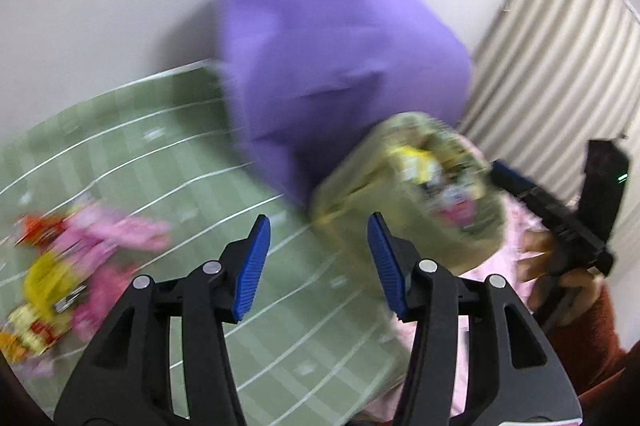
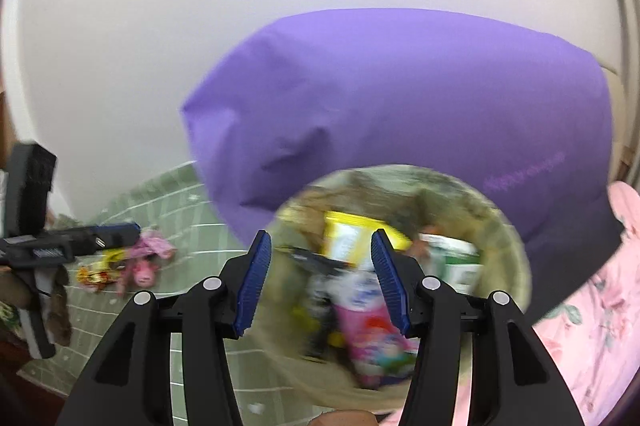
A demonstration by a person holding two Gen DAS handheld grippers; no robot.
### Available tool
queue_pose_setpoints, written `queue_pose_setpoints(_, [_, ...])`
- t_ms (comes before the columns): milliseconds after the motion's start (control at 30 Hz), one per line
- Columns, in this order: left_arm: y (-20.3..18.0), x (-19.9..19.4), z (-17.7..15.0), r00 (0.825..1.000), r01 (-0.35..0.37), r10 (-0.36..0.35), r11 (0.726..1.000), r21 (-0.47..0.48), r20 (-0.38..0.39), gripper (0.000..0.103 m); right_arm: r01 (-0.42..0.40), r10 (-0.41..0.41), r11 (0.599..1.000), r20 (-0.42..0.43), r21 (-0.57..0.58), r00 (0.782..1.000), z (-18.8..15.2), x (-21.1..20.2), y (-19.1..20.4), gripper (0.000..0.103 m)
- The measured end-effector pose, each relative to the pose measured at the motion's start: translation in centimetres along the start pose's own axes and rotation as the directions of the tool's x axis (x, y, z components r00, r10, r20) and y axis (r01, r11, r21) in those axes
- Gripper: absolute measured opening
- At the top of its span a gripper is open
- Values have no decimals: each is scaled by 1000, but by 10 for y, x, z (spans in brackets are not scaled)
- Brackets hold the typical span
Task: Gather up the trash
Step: 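Move both tools back over the table toward the pink candies, then grasp a pink candy stick with the right tool while the left tool grasps a pink lollipop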
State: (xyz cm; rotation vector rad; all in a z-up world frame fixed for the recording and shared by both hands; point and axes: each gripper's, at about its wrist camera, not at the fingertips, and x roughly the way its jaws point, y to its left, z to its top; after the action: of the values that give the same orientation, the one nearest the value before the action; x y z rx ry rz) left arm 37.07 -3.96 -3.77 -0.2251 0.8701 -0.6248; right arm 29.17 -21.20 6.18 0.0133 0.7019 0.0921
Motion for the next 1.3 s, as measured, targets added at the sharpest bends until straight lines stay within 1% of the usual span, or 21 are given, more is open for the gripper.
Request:
queue_pose_setpoints(67, [26,-8,-15,999,-51,51,998,-37,-6,48,-46,46,999,-4,-15,999,-1,7,18,51])
queue_pose_setpoints(133, [56,-22,-31,995,-102,102,991,-86,-9,48,-86,85,996,-20,-22,996,-4,17,35,57])
queue_pose_setpoints(200, [83,-32,-42,989,-149,149,979,-142,-11,48,-129,128,991,-45,-25,991,-6,28,51,58])
queue_pose_setpoints(267, [108,-44,-50,982,-189,191,963,-191,-8,48,-183,180,983,-81,-31,980,-12,40,69,58])
queue_pose_setpoints(300, [121,-51,-55,977,-211,214,955,-208,-6,48,-221,215,974,-104,-42,971,-17,46,83,58])
queue_pose_setpoints(400, [153,-63,-65,962,-267,274,934,-237,-4,48,-284,267,954,-154,-99,951,-31,55,113,58])
queue_pose_setpoints(433, [163,-66,-67,957,-283,291,927,-245,-5,48,-309,286,944,-178,-117,942,-37,59,125,59])
queue_pose_setpoints(500, [185,-69,-71,944,-321,330,911,-260,-8,48,-341,309,932,-217,-125,926,-47,66,138,59])
queue_pose_setpoints(567, [205,-74,-73,932,-348,362,893,-284,-4,48,-355,319,926,-242,-124,916,-54,71,150,59])
queue_pose_setpoints(633, [227,-78,-77,919,-377,394,867,-325,-15,48,-352,311,926,-251,-139,917,-57,74,159,59])
queue_pose_setpoints(700, [242,-82,-85,914,-388,403,846,-365,-37,48,-346,297,921,-254,-176,920,-58,74,167,59])
queue_pose_setpoints(767, [246,-85,-96,919,-378,390,836,-399,-54,48,-342,283,917,-270,-203,920,-58,79,173,59])
queue_pose_setpoints(800, [246,-87,-102,925,-365,374,834,-415,-63,48,-348,282,914,-291,-209,914,-59,83,176,59])
queue_pose_setpoints(867, [239,-88,-112,938,-335,339,840,-427,-70,48,-375,297,902,-322,-213,899,-61,97,179,59])
queue_pose_setpoints(967, [221,-88,-123,948,-310,308,851,-424,-77,48,-378,283,894,-351,-240,893,-66,113,190,59])
queue_pose_setpoints(1033, [213,-88,-126,952,-302,297,857,-418,-78,48,-378,267,881,-359,-285,894,-68,125,204,59])
queue_pose_setpoints(1067, [206,-89,-126,951,-305,301,860,-409,-76,48,-377,261,871,-355,-316,898,-68,130,211,59])
queue_pose_setpoints(1100, [199,-92,-126,945,-319,320,862,-394,-64,48,-372,253,864,-348,-339,903,-67,133,216,59])
queue_pose_setpoints(1200, [182,-110,-125,933,-340,360,869,-359,-13,48,-336,216,843,-308,-419,927,-60,151,232,59])
queue_pose_setpoints(1267, [178,-126,-125,926,-351,378,870,-346,11,48,-326,203,823,-297,-464,933,-54,168,241,59])
queue_pose_setpoints(1300, [173,-135,-126,919,-364,394,868,-336,23,48,-326,202,817,-293,-475,934,-50,177,244,59])
